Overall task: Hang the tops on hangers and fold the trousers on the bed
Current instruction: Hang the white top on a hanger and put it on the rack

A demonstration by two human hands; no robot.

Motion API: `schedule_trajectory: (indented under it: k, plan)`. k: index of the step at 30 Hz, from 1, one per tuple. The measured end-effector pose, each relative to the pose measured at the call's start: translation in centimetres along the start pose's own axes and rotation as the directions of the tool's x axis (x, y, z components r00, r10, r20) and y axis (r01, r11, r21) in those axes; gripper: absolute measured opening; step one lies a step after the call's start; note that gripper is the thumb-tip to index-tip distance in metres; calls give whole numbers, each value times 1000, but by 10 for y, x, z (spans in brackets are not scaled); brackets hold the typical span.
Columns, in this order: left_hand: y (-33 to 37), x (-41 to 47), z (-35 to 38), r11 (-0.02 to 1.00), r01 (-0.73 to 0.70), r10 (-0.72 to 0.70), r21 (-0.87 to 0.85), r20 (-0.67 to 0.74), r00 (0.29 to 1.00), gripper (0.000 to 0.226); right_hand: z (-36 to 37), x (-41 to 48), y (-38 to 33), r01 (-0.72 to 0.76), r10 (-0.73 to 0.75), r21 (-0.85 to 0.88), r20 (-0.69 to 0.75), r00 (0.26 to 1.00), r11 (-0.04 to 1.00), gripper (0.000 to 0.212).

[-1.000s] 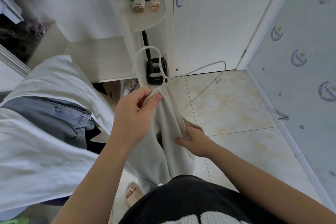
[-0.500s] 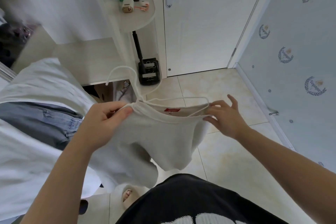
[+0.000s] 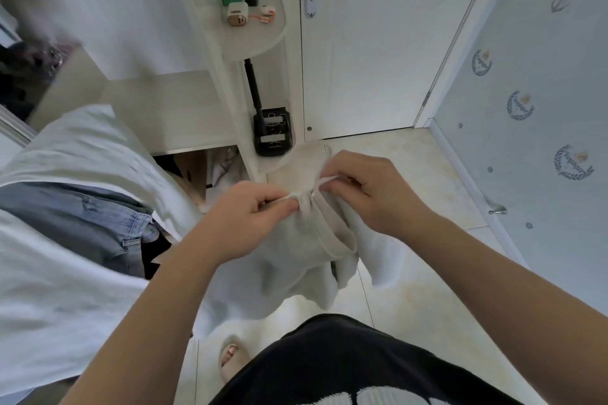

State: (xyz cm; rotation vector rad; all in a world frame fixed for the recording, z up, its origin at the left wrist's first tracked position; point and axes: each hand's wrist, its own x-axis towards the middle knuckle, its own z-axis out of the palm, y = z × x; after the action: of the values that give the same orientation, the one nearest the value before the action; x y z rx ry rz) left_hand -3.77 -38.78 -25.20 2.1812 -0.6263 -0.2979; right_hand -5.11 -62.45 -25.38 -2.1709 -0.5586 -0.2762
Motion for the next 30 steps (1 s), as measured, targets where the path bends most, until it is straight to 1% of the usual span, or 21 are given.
schedule_trajectory:
  k: [2,3,5,6,8,10,11,13,14,15,16,17,19,21,24,30]
  plan:
    - [2,2,2,998,-37,35,-54,-35,999,52,3,3,-10,-90,93,100,-26,995,991,13]
    - [1,2,2,996,-50,47,-68,-45,998,55,3,4,-11,-128,131,129,-12,991,983,15]
    - [-2,2,3,996,-60,56,-66,-56,997,57,3,2,-14,-178,173,177,40,984,968,27]
    - [-2,2,3,997,-55,52,-62,-50,997,56,1,1,-15,-191,185,207,49,982,960,27]
    - [-6,2,-3,998,-44,42,-42,-56,998,43,-9,2,-13,-193,194,268,24,981,944,16]
    - [-14,-1,-15,999,-30,28,-20,-104,994,26,-27,2,-4,-186,196,317,0,981,930,3]
    - [-18,-5,-22,1000,-18,15,-20,-139,990,24,-37,1,1,-180,189,335,5,982,925,5]
    - [-27,-11,-32,1000,7,-12,-28,-185,983,19,-53,-1,7,-229,215,308,78,973,924,17]
    - [-30,-12,-33,1000,14,-17,-22,-187,982,22,-56,-2,9,-290,263,238,140,955,927,20]
    - [-31,-12,-32,1000,21,-23,-14,-179,984,21,-57,-1,10,-353,323,130,208,923,927,19]
    - [-31,-10,-30,1000,26,-27,-8,-171,985,16,-56,0,11,-391,370,20,278,886,920,14]
    - [-30,-9,-27,1000,29,-29,-5,-167,986,14,-53,1,11,-414,405,-50,338,849,909,11]
    - [-28,-7,-23,1000,20,-21,-12,-168,986,18,-50,0,8,-436,431,-79,389,814,896,24]
    - [-28,-7,-23,999,21,-26,-29,-174,984,20,-51,-2,2,-444,434,-68,382,816,894,31]
    - [-29,-9,-26,1000,28,-30,-14,-179,983,22,-52,-4,-3,-463,439,-9,334,834,886,36]
    - [-24,-11,-35,997,26,-7,71,-252,968,20,-46,-2,-11,-433,410,24,274,870,901,37]
